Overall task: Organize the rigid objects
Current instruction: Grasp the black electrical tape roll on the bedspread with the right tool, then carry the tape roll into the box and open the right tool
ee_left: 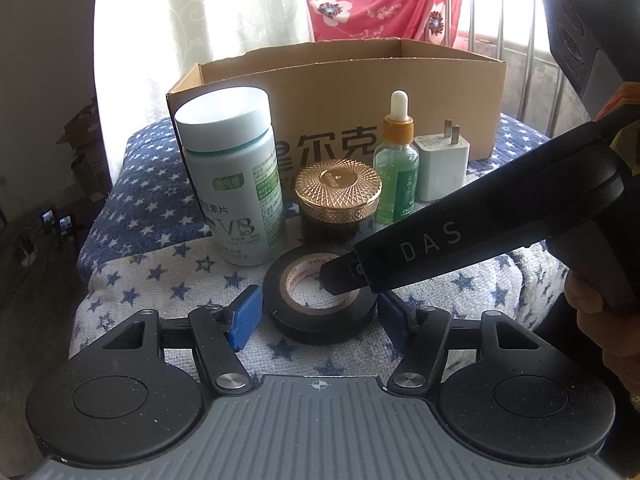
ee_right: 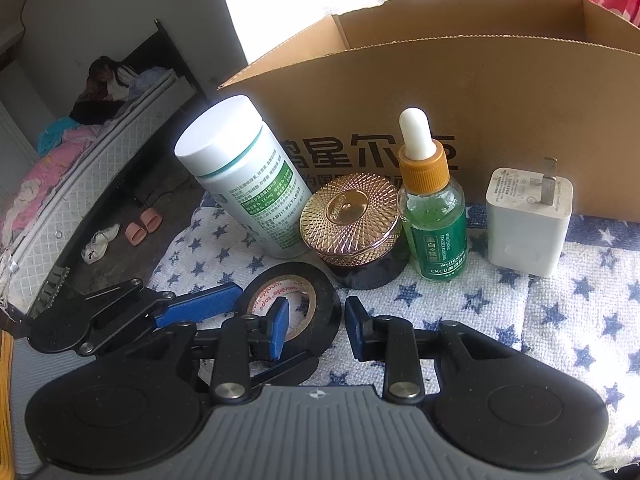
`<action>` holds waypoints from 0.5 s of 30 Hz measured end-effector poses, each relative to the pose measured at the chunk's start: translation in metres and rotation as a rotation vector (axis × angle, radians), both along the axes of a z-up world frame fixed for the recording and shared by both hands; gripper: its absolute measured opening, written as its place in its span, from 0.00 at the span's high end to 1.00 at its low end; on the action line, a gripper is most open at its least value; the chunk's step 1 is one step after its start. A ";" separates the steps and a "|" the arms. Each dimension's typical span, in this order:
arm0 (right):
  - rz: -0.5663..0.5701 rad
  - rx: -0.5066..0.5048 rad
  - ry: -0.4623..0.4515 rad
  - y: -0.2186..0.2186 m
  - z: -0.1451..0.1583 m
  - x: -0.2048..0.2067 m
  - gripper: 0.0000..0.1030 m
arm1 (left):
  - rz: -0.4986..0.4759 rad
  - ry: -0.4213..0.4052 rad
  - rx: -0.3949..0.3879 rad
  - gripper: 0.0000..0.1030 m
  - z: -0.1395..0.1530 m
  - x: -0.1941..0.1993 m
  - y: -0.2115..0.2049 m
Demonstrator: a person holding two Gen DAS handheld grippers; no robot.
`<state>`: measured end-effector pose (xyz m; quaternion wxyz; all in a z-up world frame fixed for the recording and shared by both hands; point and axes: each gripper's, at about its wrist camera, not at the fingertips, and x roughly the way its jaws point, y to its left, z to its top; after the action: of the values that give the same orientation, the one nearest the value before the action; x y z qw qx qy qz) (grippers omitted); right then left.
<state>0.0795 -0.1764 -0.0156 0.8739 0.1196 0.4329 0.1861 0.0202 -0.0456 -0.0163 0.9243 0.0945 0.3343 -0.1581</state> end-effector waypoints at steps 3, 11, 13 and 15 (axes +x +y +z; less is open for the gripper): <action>0.005 -0.010 -0.007 0.002 0.001 -0.002 0.68 | 0.006 -0.011 0.003 0.39 -0.001 -0.002 -0.001; 0.003 -0.031 -0.040 0.006 0.011 -0.013 0.70 | 0.004 -0.065 0.010 0.39 0.008 -0.017 -0.002; 0.002 -0.030 -0.055 0.006 0.018 -0.019 0.70 | 0.005 -0.087 0.014 0.39 0.015 -0.023 -0.002; 0.003 -0.031 -0.081 0.008 0.028 -0.026 0.70 | 0.005 -0.121 0.018 0.39 0.024 -0.032 -0.002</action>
<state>0.0535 -0.1687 0.0128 0.8921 0.0979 0.4002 0.1854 -0.0113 -0.0478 0.0081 0.9423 0.1115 0.2795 -0.1468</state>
